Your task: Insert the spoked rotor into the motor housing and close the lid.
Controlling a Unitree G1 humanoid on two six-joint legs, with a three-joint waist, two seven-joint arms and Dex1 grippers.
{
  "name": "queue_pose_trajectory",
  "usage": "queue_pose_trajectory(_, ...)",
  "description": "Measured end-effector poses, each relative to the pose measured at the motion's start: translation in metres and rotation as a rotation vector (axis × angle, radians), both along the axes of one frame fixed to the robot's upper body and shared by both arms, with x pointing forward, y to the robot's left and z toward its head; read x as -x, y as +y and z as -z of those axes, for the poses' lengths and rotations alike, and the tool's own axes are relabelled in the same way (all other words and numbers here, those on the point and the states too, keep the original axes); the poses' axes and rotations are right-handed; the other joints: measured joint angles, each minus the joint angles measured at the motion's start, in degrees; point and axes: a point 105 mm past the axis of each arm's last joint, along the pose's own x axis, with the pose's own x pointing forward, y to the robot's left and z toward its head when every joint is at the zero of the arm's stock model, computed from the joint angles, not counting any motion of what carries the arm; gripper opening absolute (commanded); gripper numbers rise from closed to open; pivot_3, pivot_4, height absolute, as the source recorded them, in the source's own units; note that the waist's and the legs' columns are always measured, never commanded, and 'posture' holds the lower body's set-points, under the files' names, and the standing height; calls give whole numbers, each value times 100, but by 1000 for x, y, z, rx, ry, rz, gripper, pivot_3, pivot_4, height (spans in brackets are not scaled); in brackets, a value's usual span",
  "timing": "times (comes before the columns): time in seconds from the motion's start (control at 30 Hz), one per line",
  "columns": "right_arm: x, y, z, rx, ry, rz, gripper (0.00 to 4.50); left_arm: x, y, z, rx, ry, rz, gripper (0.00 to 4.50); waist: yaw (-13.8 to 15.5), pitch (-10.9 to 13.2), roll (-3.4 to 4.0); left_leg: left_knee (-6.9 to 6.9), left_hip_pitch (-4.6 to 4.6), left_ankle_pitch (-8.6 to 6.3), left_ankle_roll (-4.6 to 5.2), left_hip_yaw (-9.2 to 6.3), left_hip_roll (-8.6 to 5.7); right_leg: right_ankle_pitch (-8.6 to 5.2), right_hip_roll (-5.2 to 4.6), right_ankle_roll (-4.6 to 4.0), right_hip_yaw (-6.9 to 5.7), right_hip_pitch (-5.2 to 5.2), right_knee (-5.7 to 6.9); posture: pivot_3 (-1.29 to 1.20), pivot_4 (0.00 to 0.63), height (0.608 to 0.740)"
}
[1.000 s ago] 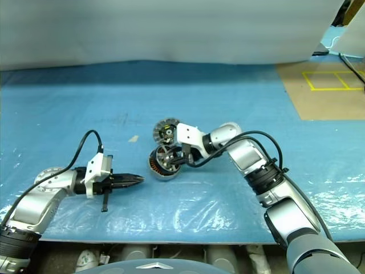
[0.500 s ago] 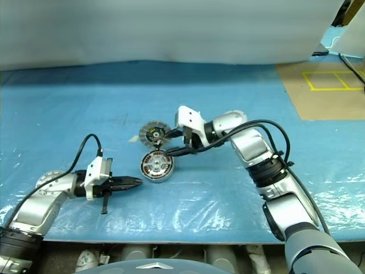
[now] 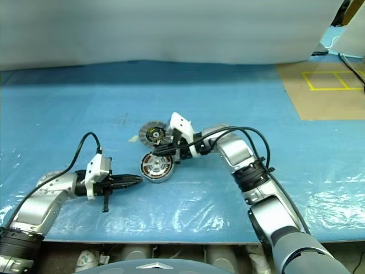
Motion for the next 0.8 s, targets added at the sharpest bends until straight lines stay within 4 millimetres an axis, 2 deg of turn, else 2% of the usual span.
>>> queue_pose_trajectory(0.27, -6, 6, 35, 97, -15, 0, 33, -11, -3, -8, 62, -2, -51, 0, -2, -1, 0, 1, 3, 0, 0, 0, -1, 0, -3, 0, 0, 4, 1, 0, 150, 740)
queue_pose_trajectory(0.43, -5, 8, 39, 96, -36, -20, 33, -14, -6, -8, 90, 4, -70, 0, -18, -5, -5, -7, 44, -1, -1, 0, 0, -1, -3, 0, 1, 41, -5, 0, 150, 740)
queue_pose_trajectory(0.53, -6, 7, 41, 96, -28, -10, 33, -20, -1, -6, 94, 13, -102, 0, -15, -6, -6, -8, 65, -2, 1, 0, -1, -2, -3, 0, 2, 57, -4, 0, 150, 740)
queue_pose_trajectory(0.63, -8, 8, 41, 82, -12, 3, 33, -29, 7, -13, 108, -7, -143, 0, -20, -12, -12, -8, 70, -2, 1, -3, 0, -2, -3, 0, 3, 60, -2, 0, 150, 740)
queue_pose_trajectory(0.73, -11, 6, 39, 29, 87, 50, 33, -36, 11, -21, 146, -13, -179, 0, -10, -12, -12, -8, 64, -1, 0, -3, -1, -1, -3, 0, 3, 59, -2, 0, 150, 740)
queue_pose_trajectory(0.8, -13, -3, 36, 13, 137, 87, 33, -41, 14, -28, 198, -4, -216, 0, 2, -12, -12, -7, 50, -1, 0, -1, -1, -1, -6, -1, 3, 50, -5, 0, 150, 740)
